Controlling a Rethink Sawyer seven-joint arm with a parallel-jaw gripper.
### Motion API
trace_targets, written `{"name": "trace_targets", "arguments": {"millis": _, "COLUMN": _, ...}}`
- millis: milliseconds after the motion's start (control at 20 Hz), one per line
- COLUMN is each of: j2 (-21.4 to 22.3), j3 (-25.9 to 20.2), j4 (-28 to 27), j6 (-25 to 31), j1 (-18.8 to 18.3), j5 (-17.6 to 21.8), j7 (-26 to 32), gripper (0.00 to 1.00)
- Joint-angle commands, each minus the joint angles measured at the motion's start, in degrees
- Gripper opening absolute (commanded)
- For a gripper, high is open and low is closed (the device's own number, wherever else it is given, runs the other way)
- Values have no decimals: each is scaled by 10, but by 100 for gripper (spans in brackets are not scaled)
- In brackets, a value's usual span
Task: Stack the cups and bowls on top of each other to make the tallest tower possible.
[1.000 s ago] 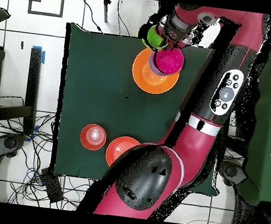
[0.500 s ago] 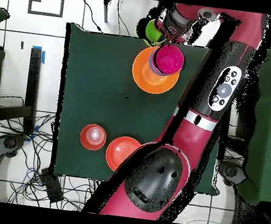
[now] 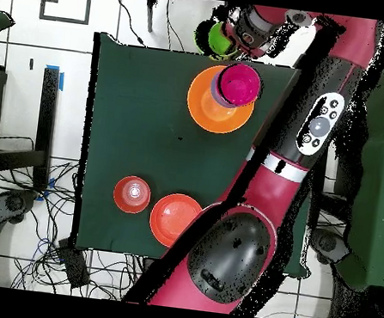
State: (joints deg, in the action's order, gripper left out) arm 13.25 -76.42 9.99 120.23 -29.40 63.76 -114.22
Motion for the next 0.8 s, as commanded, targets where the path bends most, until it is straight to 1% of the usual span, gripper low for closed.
{"name": "trace_targets", "arguments": {"millis": 50, "j2": -9, "j3": -50, "j4": 31, "j6": 50, "j1": -12, "j5": 72, "j7": 180, "gripper": 0}}
{"name": "trace_targets", "arguments": {"millis": 150, "j2": -8, "j3": -55, "j4": 30, "j6": 53, "j1": -13, "j5": 82, "j7": 182, "gripper": 0}}
{"name": "trace_targets", "arguments": {"millis": 350, "j2": -10, "j3": -55, "j4": 37, "j6": 51, "j1": -17, "j5": 79, "j7": 183, "gripper": 0}}
{"name": "trace_targets", "arguments": {"millis": 550, "j2": -13, "j3": -68, "j4": 31, "j6": 57, "j1": -21, "j5": 100, "j7": 202, "gripper": 0}}
{"name": "trace_targets", "arguments": {"millis": 650, "j2": -12, "j3": -67, "j4": 34, "j6": 56, "j1": -22, "j5": 98, "j7": 203, "gripper": 0}}
{"name": "trace_targets", "arguments": {"millis": 800, "j2": -11, "j3": -54, "j4": 45, "j6": 51, "j1": -25, "j5": 78, "j7": 194, "gripper": 0}}
